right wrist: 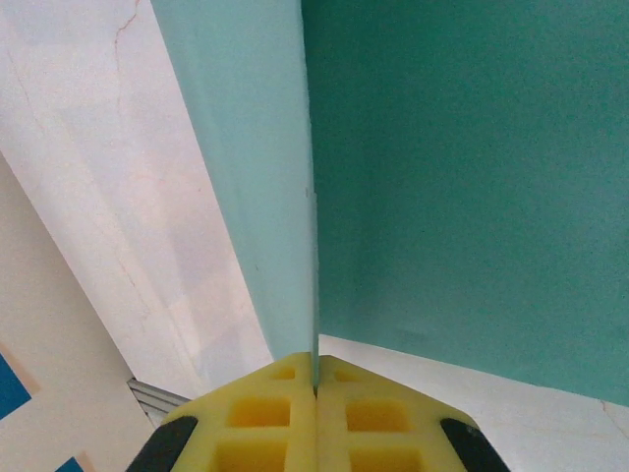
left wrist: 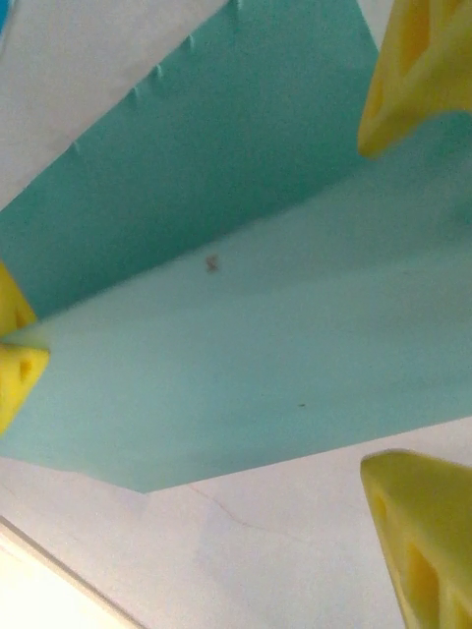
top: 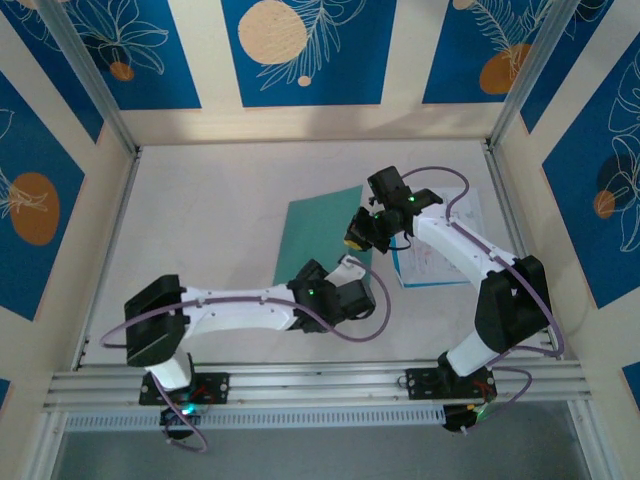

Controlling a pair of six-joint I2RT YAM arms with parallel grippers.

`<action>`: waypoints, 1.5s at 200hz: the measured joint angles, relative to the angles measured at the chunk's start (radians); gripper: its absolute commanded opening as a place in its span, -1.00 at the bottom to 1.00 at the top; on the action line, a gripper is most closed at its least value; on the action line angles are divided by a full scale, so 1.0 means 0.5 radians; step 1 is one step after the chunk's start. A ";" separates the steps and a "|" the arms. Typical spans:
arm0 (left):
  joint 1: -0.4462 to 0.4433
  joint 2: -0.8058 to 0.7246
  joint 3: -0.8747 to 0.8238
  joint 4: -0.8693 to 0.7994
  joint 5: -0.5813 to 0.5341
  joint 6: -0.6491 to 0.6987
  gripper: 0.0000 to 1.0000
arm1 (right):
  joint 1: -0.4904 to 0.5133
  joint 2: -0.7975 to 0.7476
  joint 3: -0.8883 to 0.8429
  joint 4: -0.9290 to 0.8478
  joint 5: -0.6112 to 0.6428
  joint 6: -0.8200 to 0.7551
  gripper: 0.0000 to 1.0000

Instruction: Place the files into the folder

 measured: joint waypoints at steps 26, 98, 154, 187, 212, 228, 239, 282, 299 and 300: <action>0.024 0.070 0.037 -0.006 -0.015 0.027 -0.04 | 0.005 0.008 0.010 -0.009 -0.001 -0.005 -1.00; 0.053 0.082 0.072 -0.014 -0.061 0.027 -1.00 | 0.009 0.010 0.010 -0.003 -0.024 -0.019 -0.46; 0.053 -0.039 -0.017 -0.007 -0.059 -0.106 -1.00 | -0.011 -0.208 0.011 0.034 -0.064 -0.130 0.59; 0.056 -0.189 -0.083 0.000 -0.043 -0.219 -1.00 | -0.162 -0.713 -0.224 0.167 0.024 -0.055 0.31; 0.060 -0.305 -0.155 0.018 -0.021 -0.310 -1.00 | -0.228 -0.999 -0.650 0.291 0.085 0.075 -0.26; 0.062 -0.373 -0.196 0.039 0.003 -0.369 -1.00 | -0.173 -0.948 -0.838 0.345 0.092 0.159 -0.49; 0.062 -0.418 -0.220 0.045 0.011 -0.403 -1.00 | -0.119 -0.813 -0.895 0.381 0.096 0.195 -0.58; 0.074 -0.607 -0.354 0.110 0.063 -0.531 -1.00 | 0.169 -0.220 -0.823 0.541 0.143 0.282 -0.70; 0.082 -0.687 -0.420 0.136 0.071 -0.569 -1.00 | 0.234 -0.006 -0.706 0.557 0.171 0.282 -0.75; 0.082 -0.697 -0.426 0.137 0.071 -0.575 -1.00 | 0.236 0.005 -0.701 0.558 0.172 0.280 -0.75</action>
